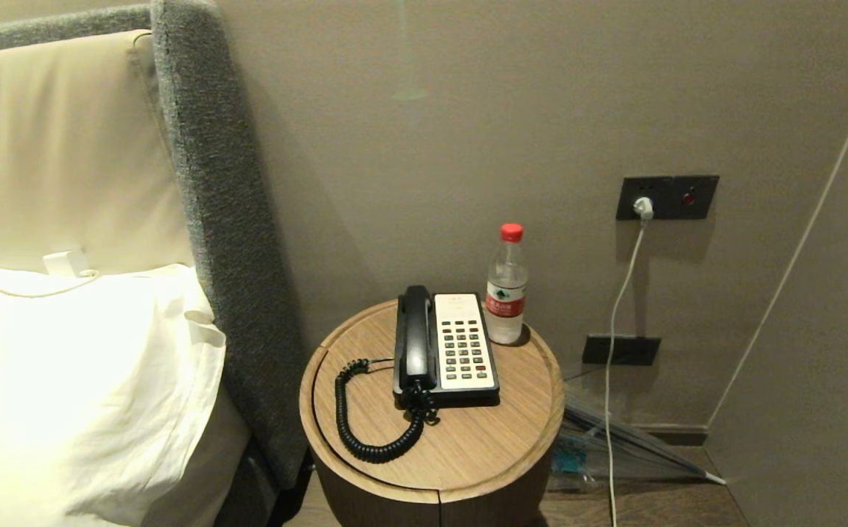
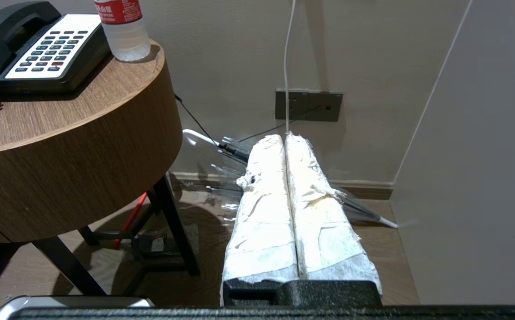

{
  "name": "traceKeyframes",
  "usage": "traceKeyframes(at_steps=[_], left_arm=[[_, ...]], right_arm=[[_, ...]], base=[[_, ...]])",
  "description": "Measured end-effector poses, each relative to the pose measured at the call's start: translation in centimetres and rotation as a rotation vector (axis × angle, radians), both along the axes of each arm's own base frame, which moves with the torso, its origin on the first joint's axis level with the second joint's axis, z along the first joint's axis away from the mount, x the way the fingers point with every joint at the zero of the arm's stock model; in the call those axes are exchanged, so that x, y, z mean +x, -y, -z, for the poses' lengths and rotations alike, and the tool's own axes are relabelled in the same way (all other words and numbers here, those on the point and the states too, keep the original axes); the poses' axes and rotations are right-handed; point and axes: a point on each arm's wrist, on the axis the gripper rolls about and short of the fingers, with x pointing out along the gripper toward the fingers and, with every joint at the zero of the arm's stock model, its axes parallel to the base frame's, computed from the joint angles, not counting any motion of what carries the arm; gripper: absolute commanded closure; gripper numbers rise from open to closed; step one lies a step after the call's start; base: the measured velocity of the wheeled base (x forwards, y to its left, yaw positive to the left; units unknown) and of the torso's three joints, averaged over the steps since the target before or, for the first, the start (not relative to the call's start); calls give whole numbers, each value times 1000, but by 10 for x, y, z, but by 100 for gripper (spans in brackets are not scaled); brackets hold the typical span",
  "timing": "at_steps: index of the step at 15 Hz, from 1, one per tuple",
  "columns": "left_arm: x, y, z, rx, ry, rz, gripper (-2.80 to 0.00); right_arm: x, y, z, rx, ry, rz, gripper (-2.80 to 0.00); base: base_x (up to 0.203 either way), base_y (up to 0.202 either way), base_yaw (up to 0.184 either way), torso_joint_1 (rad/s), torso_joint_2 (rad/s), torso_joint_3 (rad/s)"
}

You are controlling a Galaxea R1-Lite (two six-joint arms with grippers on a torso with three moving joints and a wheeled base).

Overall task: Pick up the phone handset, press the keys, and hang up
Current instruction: Pick up the desk phone handset

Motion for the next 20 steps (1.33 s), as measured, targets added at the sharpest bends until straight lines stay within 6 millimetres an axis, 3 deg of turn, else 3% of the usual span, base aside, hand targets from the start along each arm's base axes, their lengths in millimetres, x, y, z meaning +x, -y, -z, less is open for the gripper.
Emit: traceKeyframes(at_steps=[20], left_arm=[[0,0,0,-40,4,-11,0]], right_arm=[[0,0,0,1,-1,1,0]], base=[[0,0,0,0,0,0]])
